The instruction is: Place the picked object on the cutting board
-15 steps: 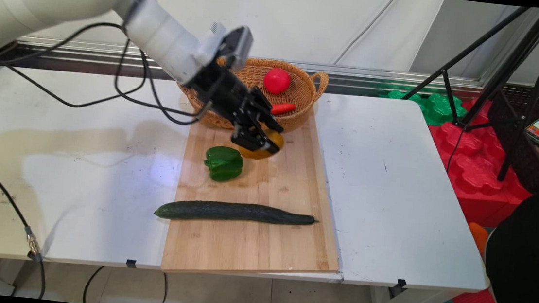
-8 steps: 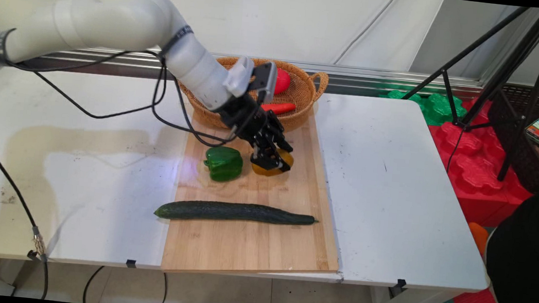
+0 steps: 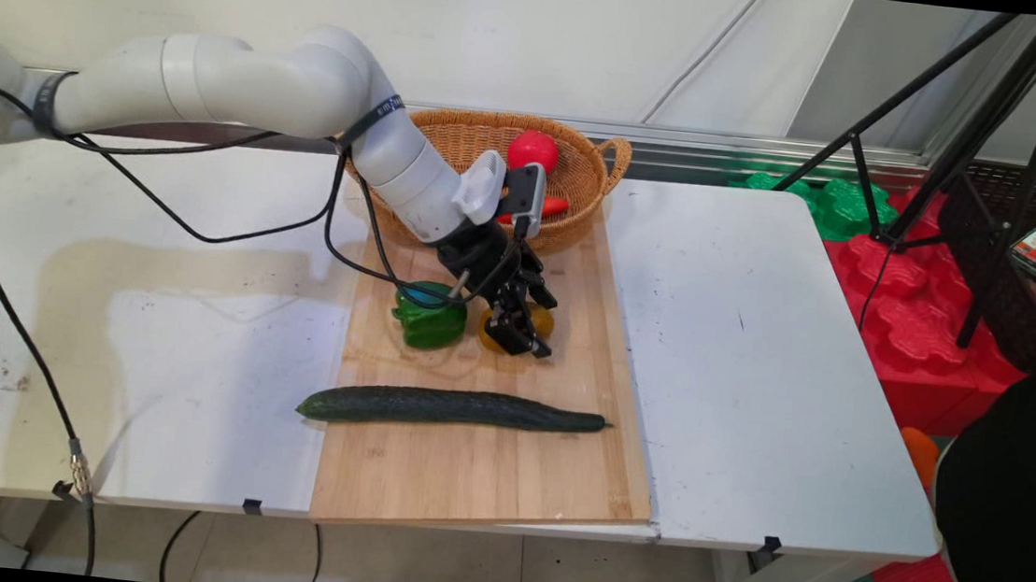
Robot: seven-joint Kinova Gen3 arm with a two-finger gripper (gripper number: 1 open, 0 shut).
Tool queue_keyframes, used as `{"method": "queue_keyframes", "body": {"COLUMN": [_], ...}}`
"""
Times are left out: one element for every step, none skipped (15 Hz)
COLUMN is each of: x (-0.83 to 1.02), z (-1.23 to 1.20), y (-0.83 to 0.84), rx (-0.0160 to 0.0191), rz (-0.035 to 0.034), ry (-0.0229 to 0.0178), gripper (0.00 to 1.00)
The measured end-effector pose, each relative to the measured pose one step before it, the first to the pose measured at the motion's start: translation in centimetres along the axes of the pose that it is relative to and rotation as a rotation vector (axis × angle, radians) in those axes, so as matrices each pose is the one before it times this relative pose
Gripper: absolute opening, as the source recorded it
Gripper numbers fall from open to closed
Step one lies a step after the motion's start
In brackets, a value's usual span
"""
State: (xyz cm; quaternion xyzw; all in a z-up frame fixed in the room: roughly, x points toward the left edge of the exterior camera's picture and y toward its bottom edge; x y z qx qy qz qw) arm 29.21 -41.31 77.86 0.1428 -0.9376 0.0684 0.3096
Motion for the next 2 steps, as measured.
{"method": "queue_keyframes", "body": {"x": [0.043, 0.060], "z": [0.224, 0.068], "y": [-0.176, -0.148], "rx": [0.00156, 0.00465], "rz": [0.00258, 0.00021], "ry": [-0.00100, 0.00116], "gripper": [1.00, 1.00]}}
